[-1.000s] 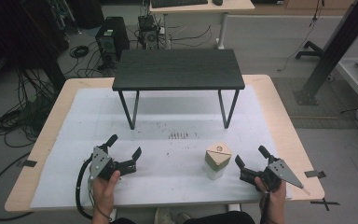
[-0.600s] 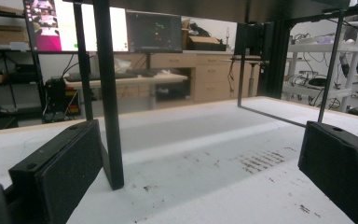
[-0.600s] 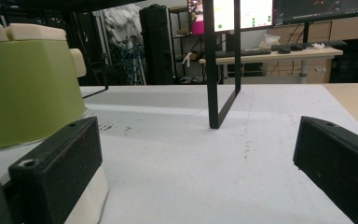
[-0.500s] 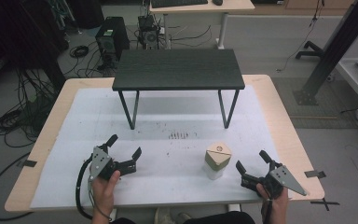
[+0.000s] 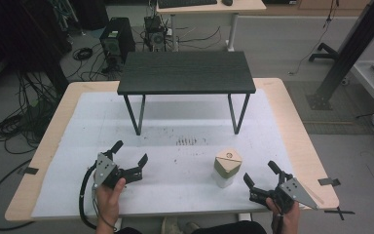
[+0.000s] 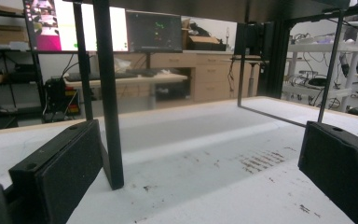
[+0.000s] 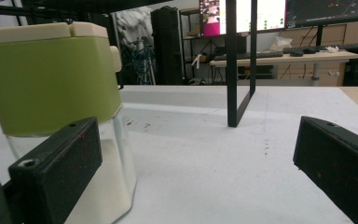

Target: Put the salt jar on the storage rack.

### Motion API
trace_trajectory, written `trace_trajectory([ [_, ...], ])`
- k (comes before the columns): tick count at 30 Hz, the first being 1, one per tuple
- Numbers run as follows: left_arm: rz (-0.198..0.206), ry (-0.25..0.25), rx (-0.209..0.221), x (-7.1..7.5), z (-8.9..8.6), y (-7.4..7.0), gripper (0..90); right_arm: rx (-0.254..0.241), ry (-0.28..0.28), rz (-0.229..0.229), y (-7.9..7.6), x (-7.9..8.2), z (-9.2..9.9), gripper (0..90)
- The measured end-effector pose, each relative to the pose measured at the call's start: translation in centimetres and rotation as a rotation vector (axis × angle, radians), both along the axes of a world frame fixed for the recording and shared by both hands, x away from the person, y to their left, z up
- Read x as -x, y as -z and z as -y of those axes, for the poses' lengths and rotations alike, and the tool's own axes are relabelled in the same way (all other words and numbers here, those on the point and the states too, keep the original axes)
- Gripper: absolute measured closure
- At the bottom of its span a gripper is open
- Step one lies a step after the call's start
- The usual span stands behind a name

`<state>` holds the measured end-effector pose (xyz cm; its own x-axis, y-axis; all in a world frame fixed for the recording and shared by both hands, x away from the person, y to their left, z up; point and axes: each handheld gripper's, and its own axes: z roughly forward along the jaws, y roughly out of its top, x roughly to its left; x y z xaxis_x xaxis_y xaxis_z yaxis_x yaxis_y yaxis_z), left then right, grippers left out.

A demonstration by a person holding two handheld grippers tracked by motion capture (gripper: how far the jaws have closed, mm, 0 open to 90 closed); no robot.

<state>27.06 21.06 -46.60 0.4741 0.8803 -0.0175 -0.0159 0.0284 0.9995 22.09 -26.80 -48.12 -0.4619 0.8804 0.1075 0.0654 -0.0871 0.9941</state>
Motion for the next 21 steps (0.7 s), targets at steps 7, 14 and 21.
trace_trajectory([
  [7,0.0,0.0,0.0,0.0,0.0,0.0,0.4,-0.002,-0.015,0.003,0.0,0.5,-0.3,0.7],
  [14,0.0,0.0,0.0,0.0,0.0,0.0,0.4,-0.001,-0.028,0.005,0.0,0.9,-0.7,0.6],
  [21,0.0,0.0,0.001,0.0,0.0,0.0,0.4,0.0,-0.045,0.006,0.0,1.3,-1.4,0.6],
])
